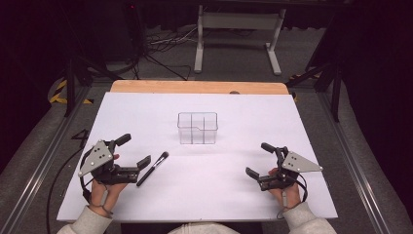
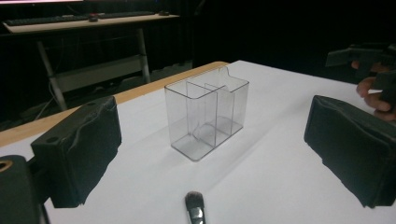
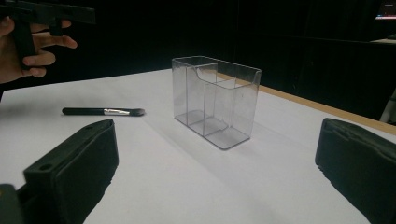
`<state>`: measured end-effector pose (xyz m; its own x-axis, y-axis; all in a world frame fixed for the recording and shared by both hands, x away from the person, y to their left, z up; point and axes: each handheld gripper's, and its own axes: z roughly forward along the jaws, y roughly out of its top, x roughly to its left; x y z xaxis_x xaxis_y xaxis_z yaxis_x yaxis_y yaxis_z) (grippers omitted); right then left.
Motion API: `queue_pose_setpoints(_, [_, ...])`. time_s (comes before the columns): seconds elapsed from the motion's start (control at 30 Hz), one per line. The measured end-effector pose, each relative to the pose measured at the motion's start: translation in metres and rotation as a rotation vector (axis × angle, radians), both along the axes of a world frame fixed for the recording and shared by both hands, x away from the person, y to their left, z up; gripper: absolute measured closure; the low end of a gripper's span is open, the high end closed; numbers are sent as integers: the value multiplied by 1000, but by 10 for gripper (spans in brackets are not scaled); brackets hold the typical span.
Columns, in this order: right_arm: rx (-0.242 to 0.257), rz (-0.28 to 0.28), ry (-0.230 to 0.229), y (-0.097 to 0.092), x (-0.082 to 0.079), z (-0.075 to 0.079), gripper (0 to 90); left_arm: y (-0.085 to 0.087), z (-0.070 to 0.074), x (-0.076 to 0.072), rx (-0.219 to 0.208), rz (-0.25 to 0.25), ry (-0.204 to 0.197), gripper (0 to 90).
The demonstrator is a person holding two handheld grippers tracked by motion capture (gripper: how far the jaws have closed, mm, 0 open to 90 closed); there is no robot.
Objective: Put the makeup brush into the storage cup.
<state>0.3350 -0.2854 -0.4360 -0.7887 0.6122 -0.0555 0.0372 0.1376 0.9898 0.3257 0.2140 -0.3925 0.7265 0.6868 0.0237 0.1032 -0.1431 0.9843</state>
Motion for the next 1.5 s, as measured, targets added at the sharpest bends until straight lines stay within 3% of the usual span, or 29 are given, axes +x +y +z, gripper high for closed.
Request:
queue_pose_setpoints(0.23, [2, -4, 12, -1, 0, 0, 0, -8, 11, 5, 88, -5, 39, 46])
queue_pose_setpoints(0.33, [1, -5, 12, -1, 0, 1, 0, -11, 16, 6, 136, 22, 56, 53])
queue_pose_setpoints(0.4, [3, -2, 14, -2, 0, 1, 0, -12, 19, 8, 148, 46, 83, 59])
queue_pose_setpoints(0.57, [5, 1, 20, -2, 0, 1, 0, -13, 25, 15, 174, 68, 197, 56])
queue_pose_setpoints(0.97, [8, 8, 30, -2, 1, 0, 0, -16, 31, 24, 274, 67, 289, 67])
queue_pose_setpoints(1.03, [9, 7, 32, -2, 1, 0, 0, -17, 31, 25, 280, 56, 319, 71])
queue_pose_setpoints(1.1, [7, 12, 40, -1, 2, -1, 0, -19, 32, 28, 298, 44, 373, 78])
queue_pose_setpoints(1.2, [2, 16, 42, -1, 2, -1, 0, -22, 32, 29, 313, 29, 412, 79])
queue_pose_setpoints(1.37, [1, 15, 43, -1, 2, -1, 0, -26, 34, 31, 351, 34, 432, 77])
queue_pose_setpoints(1.43, [0, 15, 45, 0, 2, -1, 0, -28, 36, 32, 385, 69, 436, 70])
queue_pose_setpoints(1.5, [1, 14, 50, 0, 3, -2, 0, -31, 38, 32, 400, 70, 456, 73])
